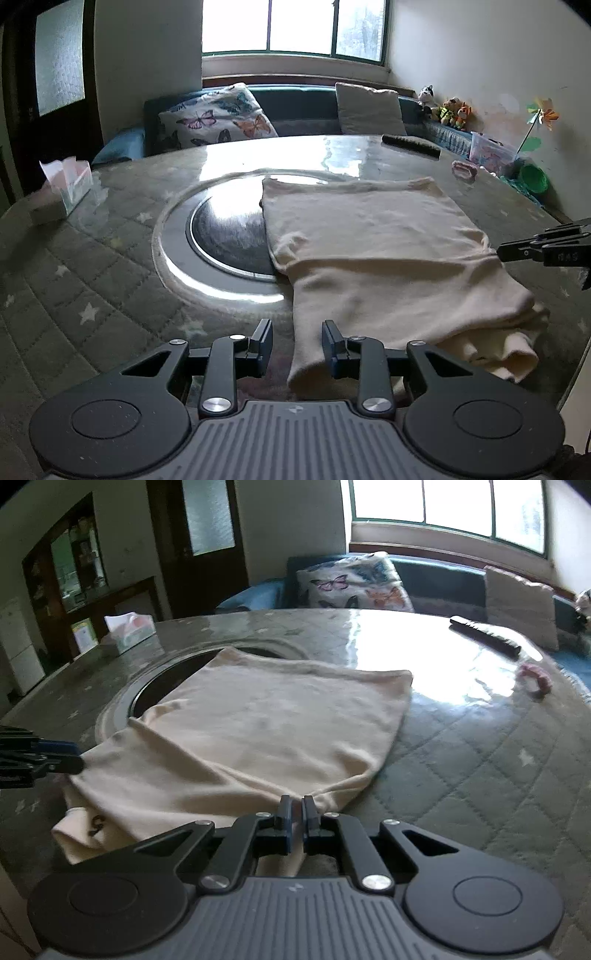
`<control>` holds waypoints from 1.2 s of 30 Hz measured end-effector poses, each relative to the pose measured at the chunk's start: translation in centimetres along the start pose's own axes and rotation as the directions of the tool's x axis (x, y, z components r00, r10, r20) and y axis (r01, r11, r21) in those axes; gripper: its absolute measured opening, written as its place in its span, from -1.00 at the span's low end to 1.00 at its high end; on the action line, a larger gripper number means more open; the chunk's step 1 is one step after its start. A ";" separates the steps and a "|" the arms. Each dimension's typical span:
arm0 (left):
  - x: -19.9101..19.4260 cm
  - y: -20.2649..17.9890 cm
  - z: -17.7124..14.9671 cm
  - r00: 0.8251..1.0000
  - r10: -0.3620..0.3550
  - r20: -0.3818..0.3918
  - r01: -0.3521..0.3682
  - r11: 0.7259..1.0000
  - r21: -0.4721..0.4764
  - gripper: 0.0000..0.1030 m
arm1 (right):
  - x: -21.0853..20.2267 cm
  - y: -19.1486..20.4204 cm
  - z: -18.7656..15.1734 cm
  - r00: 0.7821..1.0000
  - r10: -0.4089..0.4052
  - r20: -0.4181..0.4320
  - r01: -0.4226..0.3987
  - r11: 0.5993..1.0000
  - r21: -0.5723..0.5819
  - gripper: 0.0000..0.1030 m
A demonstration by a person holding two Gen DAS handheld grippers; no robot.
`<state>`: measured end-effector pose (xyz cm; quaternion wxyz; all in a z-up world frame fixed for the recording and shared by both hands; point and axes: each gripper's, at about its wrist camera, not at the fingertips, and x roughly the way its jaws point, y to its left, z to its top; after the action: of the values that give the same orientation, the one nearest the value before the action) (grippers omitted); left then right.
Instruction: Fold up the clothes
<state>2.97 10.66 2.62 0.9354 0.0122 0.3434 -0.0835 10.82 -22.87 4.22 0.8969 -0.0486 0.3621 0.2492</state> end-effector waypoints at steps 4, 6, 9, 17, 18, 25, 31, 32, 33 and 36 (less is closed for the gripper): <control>-0.1 -0.7 1.2 0.999 -0.019 0.028 0.019 0.999 0.028 -0.39 | -1.4 0.7 0.3 0.999 0.052 0.009 -0.051 0.998 -0.040 -0.83; 0.6 -1.6 1.9 0.999 -0.040 0.030 0.039 0.998 0.052 -0.39 | -1.9 1.7 0.3 0.994 0.108 -0.003 -0.108 0.991 -0.074 -0.82; 2.0 -2.7 2.6 0.997 -0.071 0.022 0.069 0.995 0.075 -0.38 | -1.8 3.2 -0.2 0.986 0.165 -0.034 -0.168 0.979 -0.118 -0.82; 5.9 -2.5 3.1 0.998 -0.059 -0.031 0.061 0.997 0.048 -0.39 | -1.2 3.9 -1.8 0.982 0.155 -0.110 -0.170 0.974 -0.148 -0.81; 5.8 -2.3 3.2 0.998 -0.057 -0.031 0.059 0.997 0.043 -0.39 | -1.4 3.7 -1.7 0.983 0.154 -0.104 -0.168 0.975 -0.144 -0.80; 5.7 -2.8 3.4 0.998 -0.061 -0.028 0.063 0.996 0.062 -0.39 | 0.0 3.0 -0.1 0.990 0.131 -0.049 -0.136 0.983 -0.120 -0.68; 2.9 -3.0 2.4 0.998 -0.067 -0.016 0.069 0.984 0.163 -0.38 | 0.8 2.0 -0.1 0.990 0.123 -0.065 -0.129 0.987 -0.095 -0.68; 2.3 -3.1 2.1 0.997 -0.069 -0.015 0.071 0.980 0.186 -0.38 | 0.4 2.1 -0.1 0.991 0.124 -0.058 -0.129 0.986 -0.104 -0.67; 1.6 -3.2 1.8 0.997 -0.072 -0.015 0.074 0.976 0.207 -0.38 | 0.0 2.2 -0.1 0.990 0.129 -0.053 -0.134 0.985 -0.111 -0.66; -0.5 -3.7 0.3 0.996 -0.087 -0.018 0.089 0.953 0.289 -0.32 | -0.8 2.9 -0.4 0.987 0.153 -0.057 -0.160 0.976 -0.149 -0.55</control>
<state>2.18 7.11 3.25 0.9180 0.1339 0.3302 -0.1744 8.70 -20.77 4.72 0.8597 -0.0943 0.3649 0.3449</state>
